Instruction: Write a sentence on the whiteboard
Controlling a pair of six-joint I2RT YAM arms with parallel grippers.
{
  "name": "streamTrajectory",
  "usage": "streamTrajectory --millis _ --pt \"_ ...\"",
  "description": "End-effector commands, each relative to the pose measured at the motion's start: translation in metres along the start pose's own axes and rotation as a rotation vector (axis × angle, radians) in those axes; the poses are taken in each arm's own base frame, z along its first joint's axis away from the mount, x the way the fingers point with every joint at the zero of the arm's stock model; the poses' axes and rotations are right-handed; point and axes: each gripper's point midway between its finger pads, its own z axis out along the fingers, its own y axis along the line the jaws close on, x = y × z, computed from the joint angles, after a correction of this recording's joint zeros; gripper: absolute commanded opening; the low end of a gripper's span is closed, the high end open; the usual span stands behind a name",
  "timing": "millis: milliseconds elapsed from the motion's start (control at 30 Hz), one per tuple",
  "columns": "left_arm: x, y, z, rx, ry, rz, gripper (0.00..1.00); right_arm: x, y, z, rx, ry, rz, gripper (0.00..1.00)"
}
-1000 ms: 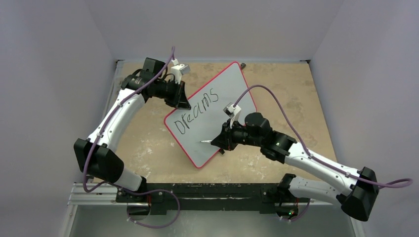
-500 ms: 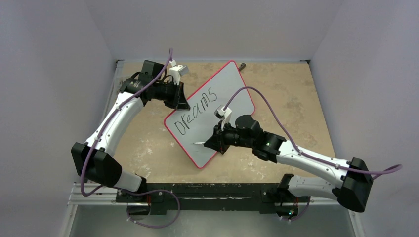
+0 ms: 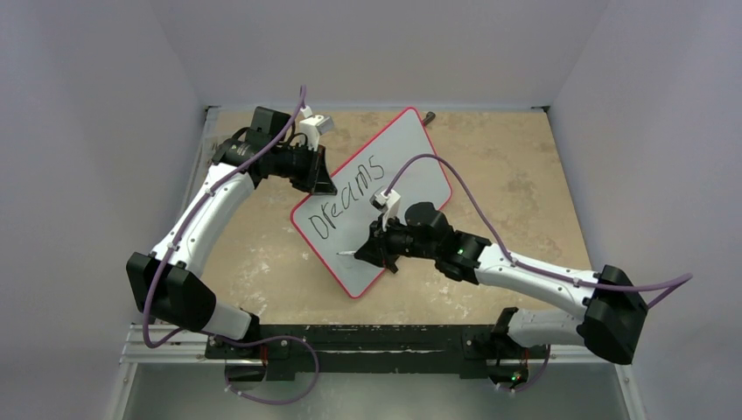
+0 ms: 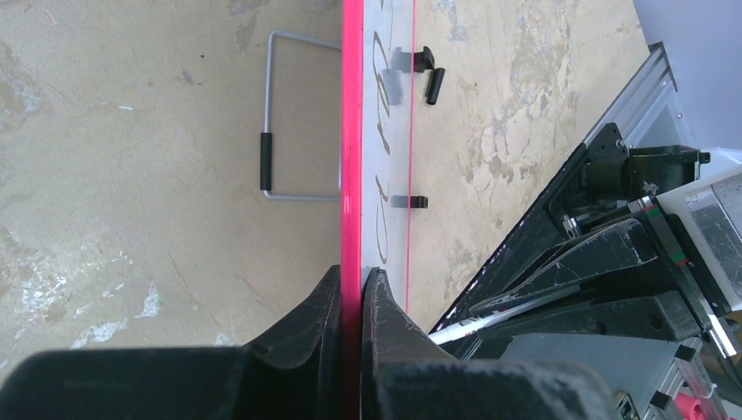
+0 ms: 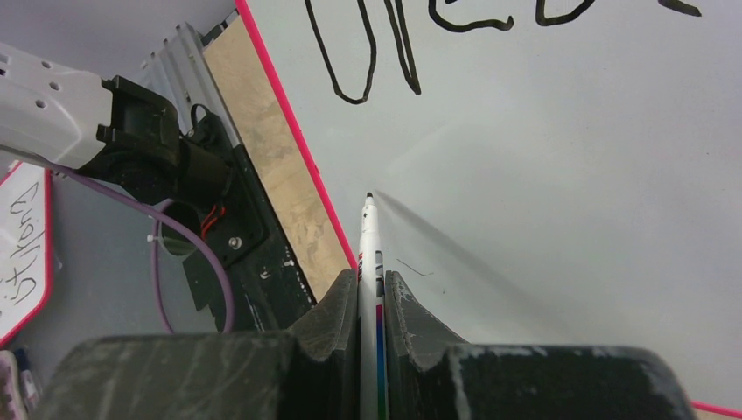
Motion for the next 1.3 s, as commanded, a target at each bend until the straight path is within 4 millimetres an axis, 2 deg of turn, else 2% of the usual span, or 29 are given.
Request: streamTrajectory --millis 0,300,633,1033,1267 --pt "0.008 0.047 0.006 -0.223 0.035 0.079 0.0 -0.032 0.021 0.004 -0.076 -0.09 -0.028 0.0" --pt "0.007 0.046 0.005 -0.218 0.031 0.08 0.0 -0.031 0.018 0.009 -0.069 -0.085 -0.026 0.0" --pt "0.007 0.045 0.005 -0.215 0.032 0.08 0.0 -0.027 0.002 0.008 0.012 -0.077 -0.03 0.0" --pt "0.008 0.044 0.006 -0.212 0.032 0.058 0.0 -0.038 -0.006 0.003 0.075 -0.1 -0.046 0.0" --pt "0.008 0.044 0.006 -0.21 0.032 0.059 0.0 -0.045 -0.003 0.004 0.074 -0.111 -0.052 0.0"
